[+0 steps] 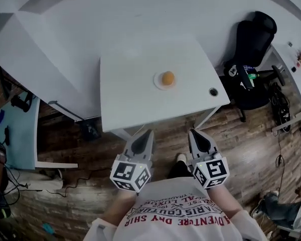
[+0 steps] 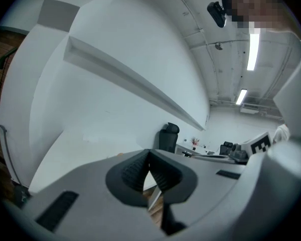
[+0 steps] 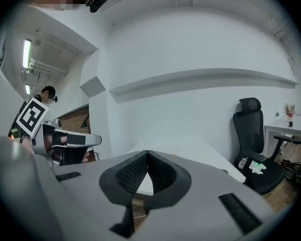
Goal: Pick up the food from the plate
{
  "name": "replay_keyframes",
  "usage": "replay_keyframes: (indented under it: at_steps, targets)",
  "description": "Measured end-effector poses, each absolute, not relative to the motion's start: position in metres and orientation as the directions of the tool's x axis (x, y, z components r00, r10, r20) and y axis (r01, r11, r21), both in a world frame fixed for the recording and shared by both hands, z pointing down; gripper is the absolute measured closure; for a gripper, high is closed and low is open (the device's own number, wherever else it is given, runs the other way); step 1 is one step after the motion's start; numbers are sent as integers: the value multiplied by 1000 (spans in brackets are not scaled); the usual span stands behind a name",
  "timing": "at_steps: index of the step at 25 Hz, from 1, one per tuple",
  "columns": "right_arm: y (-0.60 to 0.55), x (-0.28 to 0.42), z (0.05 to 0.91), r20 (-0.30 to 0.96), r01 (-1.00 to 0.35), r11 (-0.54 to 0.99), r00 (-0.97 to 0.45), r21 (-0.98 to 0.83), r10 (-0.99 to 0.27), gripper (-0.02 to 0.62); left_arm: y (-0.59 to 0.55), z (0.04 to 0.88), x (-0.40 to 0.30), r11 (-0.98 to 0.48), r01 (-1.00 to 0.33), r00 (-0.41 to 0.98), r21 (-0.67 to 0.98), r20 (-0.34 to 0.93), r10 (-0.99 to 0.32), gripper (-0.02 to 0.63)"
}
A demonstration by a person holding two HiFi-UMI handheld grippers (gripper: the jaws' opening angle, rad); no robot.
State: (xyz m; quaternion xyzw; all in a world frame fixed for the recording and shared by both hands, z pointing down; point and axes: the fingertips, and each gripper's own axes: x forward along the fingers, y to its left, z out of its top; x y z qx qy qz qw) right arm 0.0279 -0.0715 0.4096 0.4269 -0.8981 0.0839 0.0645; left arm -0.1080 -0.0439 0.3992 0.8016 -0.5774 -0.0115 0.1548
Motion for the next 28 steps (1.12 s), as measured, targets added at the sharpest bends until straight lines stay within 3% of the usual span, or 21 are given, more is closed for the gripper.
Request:
replay_keyframes:
  at_steps: [11, 20, 28]
  targets:
    - [-234, 83, 405, 204, -697, 711, -711, -87, -673, 586, -191, 392, -52, -164, -947, 214, 275, 164, -963, 600]
    - [-303, 69, 426, 234, -671, 731, -735, -120, -636, 586, -249, 418, -67, -81, -963, 147, 256, 249, -957, 600]
    - [-355, 45, 440, 282, -695, 709, -709, -123, -646, 586, -316, 428, -94, -110, -960, 179, 257, 265, -948, 600]
